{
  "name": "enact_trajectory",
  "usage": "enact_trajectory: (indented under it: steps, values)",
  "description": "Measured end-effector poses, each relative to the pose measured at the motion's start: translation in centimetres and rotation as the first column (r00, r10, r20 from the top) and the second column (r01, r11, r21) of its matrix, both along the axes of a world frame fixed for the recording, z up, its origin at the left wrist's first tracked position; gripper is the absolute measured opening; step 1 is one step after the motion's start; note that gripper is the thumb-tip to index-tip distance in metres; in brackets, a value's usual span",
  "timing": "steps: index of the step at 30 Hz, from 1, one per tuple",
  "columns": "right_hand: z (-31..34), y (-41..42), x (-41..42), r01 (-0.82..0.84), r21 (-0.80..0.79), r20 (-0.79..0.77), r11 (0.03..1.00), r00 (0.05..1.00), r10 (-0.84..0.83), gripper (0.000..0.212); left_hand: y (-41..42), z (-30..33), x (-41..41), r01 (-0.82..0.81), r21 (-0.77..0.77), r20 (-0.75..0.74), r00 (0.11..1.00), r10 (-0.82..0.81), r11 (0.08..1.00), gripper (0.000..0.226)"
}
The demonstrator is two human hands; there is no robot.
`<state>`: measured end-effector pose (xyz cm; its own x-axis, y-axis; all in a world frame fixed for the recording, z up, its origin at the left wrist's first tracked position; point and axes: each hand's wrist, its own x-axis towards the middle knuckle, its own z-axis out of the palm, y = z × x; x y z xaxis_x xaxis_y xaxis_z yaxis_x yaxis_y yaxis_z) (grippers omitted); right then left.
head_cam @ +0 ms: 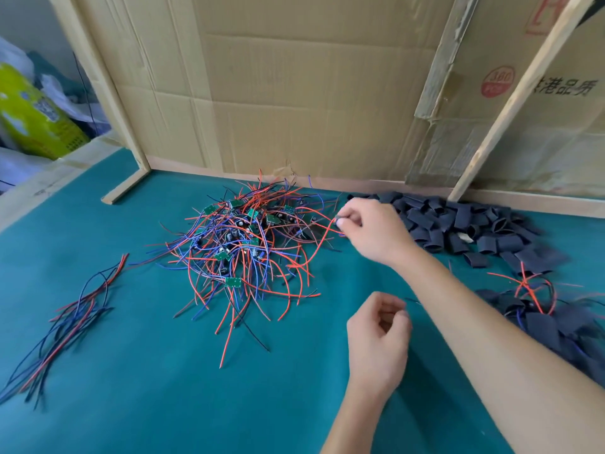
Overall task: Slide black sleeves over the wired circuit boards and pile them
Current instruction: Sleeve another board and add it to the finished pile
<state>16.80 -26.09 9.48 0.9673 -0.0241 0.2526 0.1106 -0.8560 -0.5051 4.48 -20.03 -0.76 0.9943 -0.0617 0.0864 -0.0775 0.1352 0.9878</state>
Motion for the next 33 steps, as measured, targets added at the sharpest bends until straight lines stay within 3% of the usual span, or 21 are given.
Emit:
enact_trajectory:
  steps: [3,6,9,12,14,17,20,21,24,27,29,31,33]
  values:
    - [3.2,-2.3,-1.5,0.034,0.242,0.147,0.97,0.987,-0.071,0.008,0.0,0.3,0.0,-0.027,-0.005,0.026,0.999,0.027,1.0,0.016]
    - [6.5,-4.2,-3.4,-0.028,0.637,0.172,0.77,0.979,-0.106,0.017,-0.1,0.2,0.1,-0.046,-0.015,0.022,0.999,0.047,0.999,0.019]
    - [7.4,-5.8,-5.8,0.018,0.885,-0.016,0.465,1.0,-0.01,0.017,-0.1,0.1,0.1,-0.067,-0.066,-0.013,0.998,0.066,0.996,0.015]
    - [5.1,-7.2,-7.9,0.173,0.921,-0.215,0.35,0.973,0.084,0.022,-0.2,0.2,0.2,-0.085,-0.134,-0.048,0.996,0.079,0.987,0.014]
    - [2.2,-7.3,-9.6,0.264,0.883,-0.322,0.389,0.942,0.093,0.023,-0.2,0.4,0.1,-0.072,-0.143,-0.056,0.996,0.065,0.987,0.018]
    - [-2.2,-6.0,-12.3,0.273,0.764,-0.428,0.585,0.892,0.142,0.023,-0.1,0.4,0.3,-0.027,-0.079,-0.006,1.0,0.026,0.996,0.023]
    - [-3.8,-5.6,-13.1,0.042,0.407,-0.325,0.912,0.94,0.102,0.018,-0.1,0.3,0.3,0.035,-0.041,0.02,0.999,-0.034,0.999,0.026]
    - [-3.6,-5.8,-12.8,-0.019,0.258,-0.292,0.966,0.951,0.097,0.016,-0.1,0.3,0.2,0.04,-0.039,0.02,0.999,-0.039,0.998,0.026]
    - [-2.0,-6.4,-11.4,-0.122,0.078,-0.334,0.989,0.932,0.141,0.01,-0.2,0.3,0.2,0.011,-0.007,0.023,1.0,-0.011,1.0,0.027]
    - [-0.6,-6.9,-9.1,-0.12,0.185,-0.42,0.975,0.888,0.189,0.005,-0.3,0.5,0.1,-0.022,-0.011,0.009,1.0,0.023,1.0,0.025]
    - [-0.7,-6.9,-6.7,0.012,0.277,-0.337,0.961,0.938,0.086,0.008,-0.4,0.4,0.2,-0.054,-0.002,-0.019,0.998,0.054,0.999,0.021]
    - [-1.8,-6.5,-4.1,0.122,0.211,-0.221,0.97,0.972,-0.074,0.006,-0.5,0.3,0.2,-0.058,0.008,-0.038,0.998,0.058,0.998,0.023]
    - [-3.2,-5.3,-2.0,0.139,0.147,-0.198,0.979,0.974,-0.109,0.012,-0.4,0.3,0.2,-0.047,-0.017,-0.059,0.997,0.046,0.999,0.034]
